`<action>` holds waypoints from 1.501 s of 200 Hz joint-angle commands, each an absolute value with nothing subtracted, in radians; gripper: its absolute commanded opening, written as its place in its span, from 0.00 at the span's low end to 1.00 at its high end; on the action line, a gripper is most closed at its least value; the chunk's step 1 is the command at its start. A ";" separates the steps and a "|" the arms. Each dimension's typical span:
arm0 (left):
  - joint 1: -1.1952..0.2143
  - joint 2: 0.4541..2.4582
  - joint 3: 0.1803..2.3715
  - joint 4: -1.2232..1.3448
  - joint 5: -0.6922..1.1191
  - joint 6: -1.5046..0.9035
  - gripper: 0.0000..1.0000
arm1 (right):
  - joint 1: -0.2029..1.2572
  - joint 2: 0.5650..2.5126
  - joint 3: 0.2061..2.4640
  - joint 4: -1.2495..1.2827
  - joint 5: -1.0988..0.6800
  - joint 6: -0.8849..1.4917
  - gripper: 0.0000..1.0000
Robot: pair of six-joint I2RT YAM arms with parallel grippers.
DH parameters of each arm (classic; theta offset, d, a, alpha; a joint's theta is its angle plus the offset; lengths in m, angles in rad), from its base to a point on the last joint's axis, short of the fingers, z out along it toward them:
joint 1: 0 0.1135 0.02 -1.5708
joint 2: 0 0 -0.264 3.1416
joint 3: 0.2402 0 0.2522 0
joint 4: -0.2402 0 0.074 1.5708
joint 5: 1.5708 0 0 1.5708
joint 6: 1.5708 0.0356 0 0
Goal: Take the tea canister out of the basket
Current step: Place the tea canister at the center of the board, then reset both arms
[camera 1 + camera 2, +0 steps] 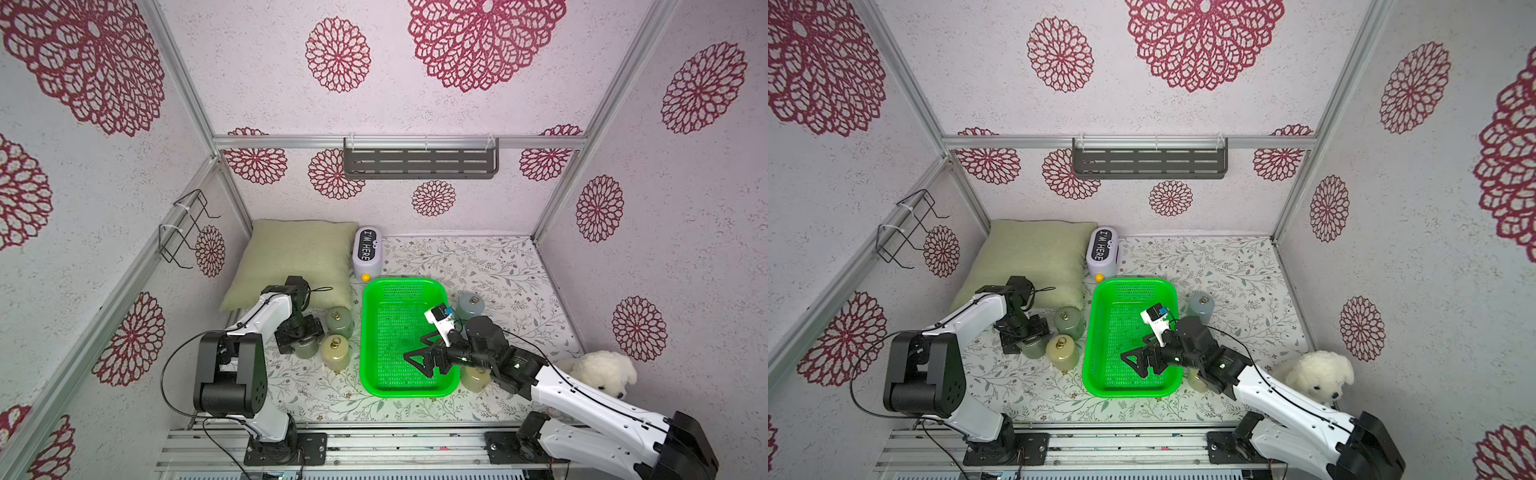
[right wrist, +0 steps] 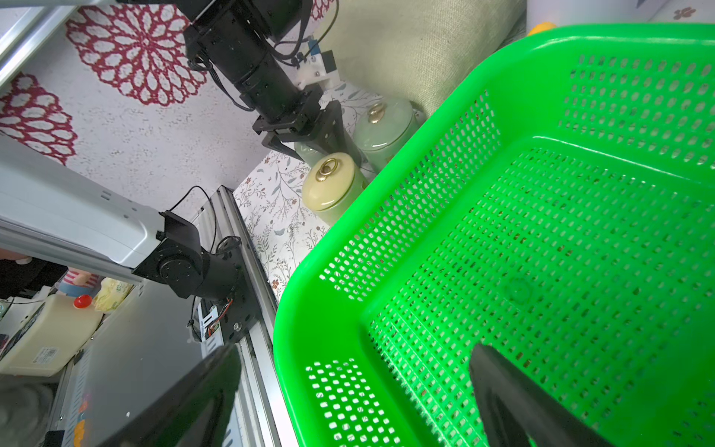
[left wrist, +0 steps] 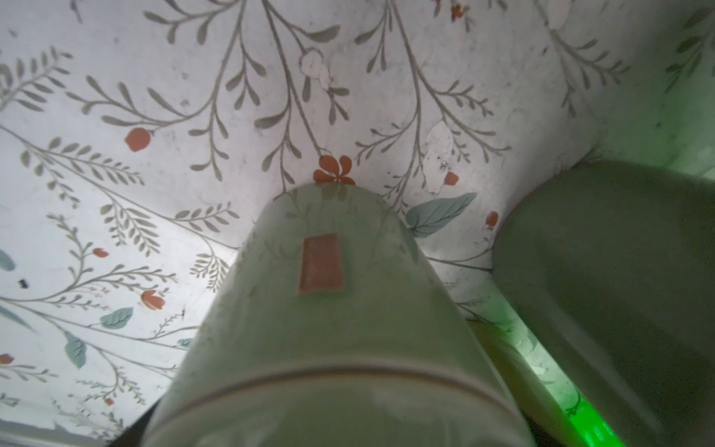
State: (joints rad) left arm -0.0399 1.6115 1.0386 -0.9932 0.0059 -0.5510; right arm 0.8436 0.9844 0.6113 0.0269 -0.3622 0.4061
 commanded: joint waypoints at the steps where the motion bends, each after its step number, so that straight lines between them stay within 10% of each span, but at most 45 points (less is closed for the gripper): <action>1: -0.035 1.622 1.022 -0.956 0.004 -0.548 0.78 | 0.846 0.983 0.611 0.058 -0.354 0.381 0.99; 51: -0.035 1.586 1.030 -0.996 0.004 -0.549 1.00 | 0.847 0.981 0.612 0.066 -0.347 0.387 0.99; 171: -0.035 1.276 1.201 -1.113 -0.104 -0.542 0.97 | 0.841 0.797 0.654 -0.071 0.040 0.371 0.99; 300: -0.058 1.227 0.850 -0.098 -0.284 -0.344 0.97 | 0.637 0.735 0.288 0.653 0.694 -0.013 0.99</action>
State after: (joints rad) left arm -0.0498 1.2087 0.9215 -0.4278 -0.2073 -0.4702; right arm 0.7025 0.7006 0.3634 0.3382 0.5648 0.0998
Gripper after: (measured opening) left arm 0.974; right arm 0.993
